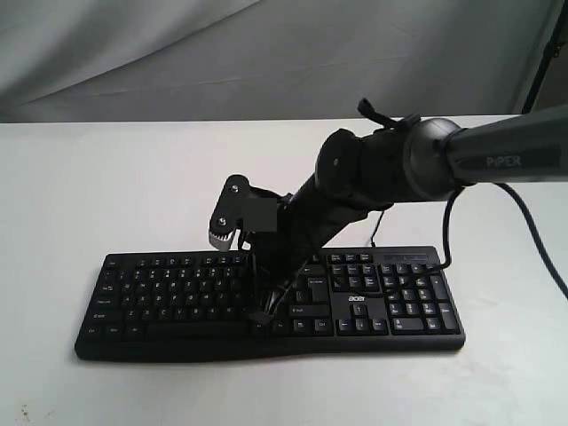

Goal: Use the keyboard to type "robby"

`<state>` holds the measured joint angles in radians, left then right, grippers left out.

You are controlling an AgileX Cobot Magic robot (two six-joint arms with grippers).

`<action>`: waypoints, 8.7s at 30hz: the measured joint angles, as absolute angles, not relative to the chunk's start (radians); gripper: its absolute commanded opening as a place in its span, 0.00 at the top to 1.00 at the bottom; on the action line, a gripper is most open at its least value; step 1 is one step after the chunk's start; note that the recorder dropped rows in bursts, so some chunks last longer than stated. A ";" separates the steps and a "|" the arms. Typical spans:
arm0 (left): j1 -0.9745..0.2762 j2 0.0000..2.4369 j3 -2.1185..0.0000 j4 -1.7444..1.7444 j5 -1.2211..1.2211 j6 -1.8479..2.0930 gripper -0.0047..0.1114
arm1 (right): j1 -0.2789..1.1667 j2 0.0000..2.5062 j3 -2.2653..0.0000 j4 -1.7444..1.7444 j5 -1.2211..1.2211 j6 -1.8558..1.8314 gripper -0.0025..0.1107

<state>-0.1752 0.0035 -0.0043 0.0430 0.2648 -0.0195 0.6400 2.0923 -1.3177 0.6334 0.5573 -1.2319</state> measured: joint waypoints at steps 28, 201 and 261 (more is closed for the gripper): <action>-0.175 0.003 -0.004 0.043 0.265 -0.020 0.96 | 0.693 2.051 -1.318 0.835 0.571 -1.420 0.98; -0.175 0.003 -0.004 0.043 0.265 -0.020 0.96 | 0.748 2.161 -1.374 0.861 0.580 -1.414 0.98; -0.175 0.003 -0.004 0.043 0.265 -0.020 0.96 | 0.681 2.238 -1.543 0.749 0.669 -1.372 0.98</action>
